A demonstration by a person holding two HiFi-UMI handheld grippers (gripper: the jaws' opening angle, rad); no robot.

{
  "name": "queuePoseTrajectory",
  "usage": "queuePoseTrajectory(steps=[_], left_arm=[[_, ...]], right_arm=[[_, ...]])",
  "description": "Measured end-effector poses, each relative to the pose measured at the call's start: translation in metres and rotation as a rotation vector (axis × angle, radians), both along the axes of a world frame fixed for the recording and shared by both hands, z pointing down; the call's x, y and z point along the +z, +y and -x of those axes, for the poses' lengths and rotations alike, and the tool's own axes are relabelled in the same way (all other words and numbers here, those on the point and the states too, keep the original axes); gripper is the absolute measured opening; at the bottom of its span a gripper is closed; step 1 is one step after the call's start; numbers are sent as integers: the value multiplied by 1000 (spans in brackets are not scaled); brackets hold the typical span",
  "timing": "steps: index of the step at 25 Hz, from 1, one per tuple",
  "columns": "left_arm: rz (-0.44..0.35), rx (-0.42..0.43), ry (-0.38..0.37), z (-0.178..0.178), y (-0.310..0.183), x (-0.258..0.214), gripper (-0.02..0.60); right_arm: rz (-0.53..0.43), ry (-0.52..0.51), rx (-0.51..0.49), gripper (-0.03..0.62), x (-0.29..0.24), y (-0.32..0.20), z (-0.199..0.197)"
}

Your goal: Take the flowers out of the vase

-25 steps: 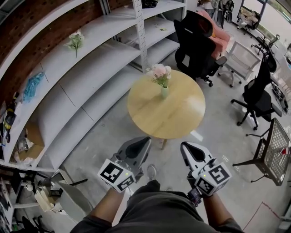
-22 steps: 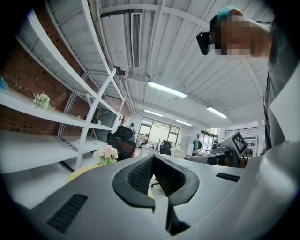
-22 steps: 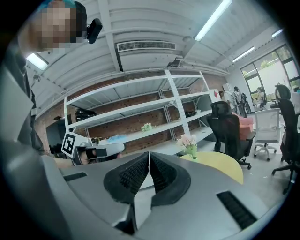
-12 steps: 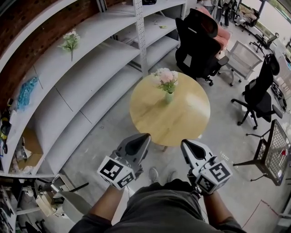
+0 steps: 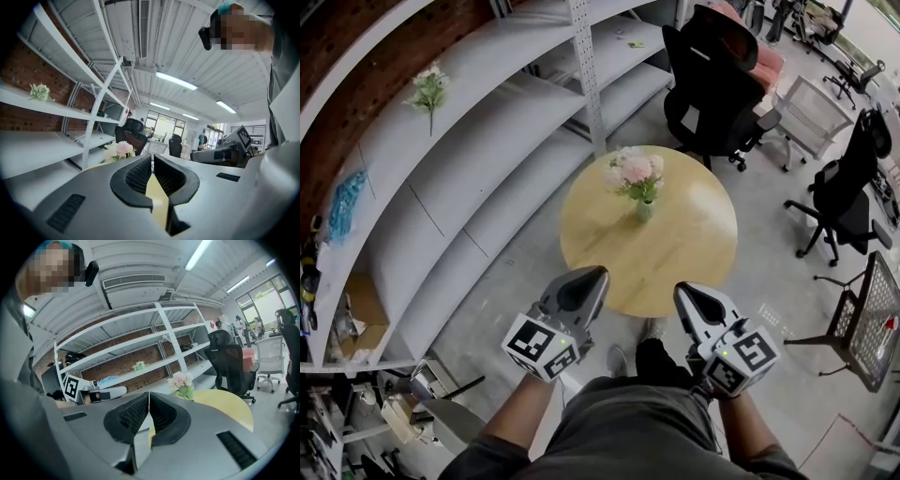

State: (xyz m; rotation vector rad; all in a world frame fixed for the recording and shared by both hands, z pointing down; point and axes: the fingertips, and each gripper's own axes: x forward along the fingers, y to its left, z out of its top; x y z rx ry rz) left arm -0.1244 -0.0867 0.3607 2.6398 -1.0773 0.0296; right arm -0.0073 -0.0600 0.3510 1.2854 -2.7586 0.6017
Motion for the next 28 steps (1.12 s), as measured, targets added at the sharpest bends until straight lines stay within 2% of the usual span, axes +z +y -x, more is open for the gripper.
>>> queuePoseTrajectory(steps=[3,12,15,16,19,23,28], left_arm=[[34,-19,-20,-13,-33,19,29],[160,-134,-66,-41,-116,92,194],[200,-166,-64,-49,-137,123,315],[214,-170,-64,-52,-143,133,336],[247,-173,-60,-63,-162,159,376],[251,-194,-53,-71,-194,183,408],[243,-176,-51,-84,-225,206,446]], right_arm=[[11,-17,-24,17,5,-29,-12],[76,-9,-138,17,31,-107,-56],[98,-4,-170,17,47,-124,-67],[110,0,-180,17,54,-128,-70],[157,-6,-197,17,67,-135,-74],[191,36,-227,17,90,-139,-84],[235,61,-203,17,109,-144,-94]])
